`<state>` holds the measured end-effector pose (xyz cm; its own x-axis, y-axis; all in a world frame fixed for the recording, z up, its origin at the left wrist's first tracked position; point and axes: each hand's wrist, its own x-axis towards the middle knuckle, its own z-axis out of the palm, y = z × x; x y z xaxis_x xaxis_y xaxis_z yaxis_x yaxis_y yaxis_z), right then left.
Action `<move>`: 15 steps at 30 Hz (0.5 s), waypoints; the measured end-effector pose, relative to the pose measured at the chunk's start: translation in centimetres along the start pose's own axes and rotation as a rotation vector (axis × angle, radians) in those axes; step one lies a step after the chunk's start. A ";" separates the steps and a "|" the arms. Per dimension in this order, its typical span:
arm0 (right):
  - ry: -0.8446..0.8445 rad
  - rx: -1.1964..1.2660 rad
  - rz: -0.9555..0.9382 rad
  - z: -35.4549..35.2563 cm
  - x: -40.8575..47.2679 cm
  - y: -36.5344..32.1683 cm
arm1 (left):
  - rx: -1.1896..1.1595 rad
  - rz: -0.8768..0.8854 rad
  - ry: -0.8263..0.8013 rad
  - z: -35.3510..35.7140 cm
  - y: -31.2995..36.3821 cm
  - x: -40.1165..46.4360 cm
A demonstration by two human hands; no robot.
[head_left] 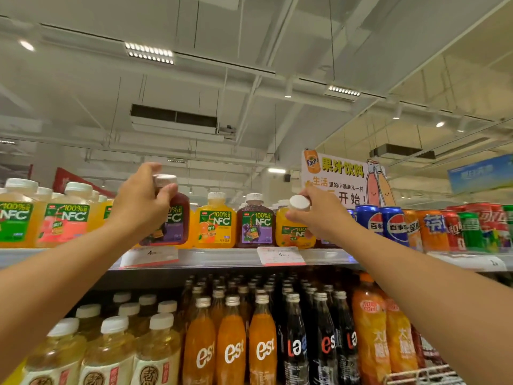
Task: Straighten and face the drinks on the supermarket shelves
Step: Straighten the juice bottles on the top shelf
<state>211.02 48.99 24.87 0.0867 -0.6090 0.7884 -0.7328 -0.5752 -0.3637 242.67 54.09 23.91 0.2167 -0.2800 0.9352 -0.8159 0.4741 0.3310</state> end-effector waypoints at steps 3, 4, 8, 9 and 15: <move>0.077 -0.037 -0.039 -0.3 -0.5 -1.4 | -0.151 -0.045 0.028 -1.7 0.0 0.1; 0.096 -0.048 -0.064 -0.4 -0.6 -2.0 | -0.191 -0.068 0.019 -2.3 -0.1 0.1; 0.079 0.066 -0.107 -0.5 -0.5 -5.6 | -0.286 -0.166 -0.008 -5.0 -0.9 -0.1; 0.069 0.110 -0.102 -0.3 -0.2 -6.8 | -0.329 -0.197 -0.015 -5.7 -1.0 -0.2; -0.002 0.312 -0.077 5.0 2.3 -13.5 | -0.435 -0.258 -0.008 -10.5 -2.8 -0.4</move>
<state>224.46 52.64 29.10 0.1357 -0.5577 0.8189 -0.4815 -0.7595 -0.4374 250.49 61.61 23.93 0.3764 -0.4394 0.8156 -0.4370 0.6921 0.5746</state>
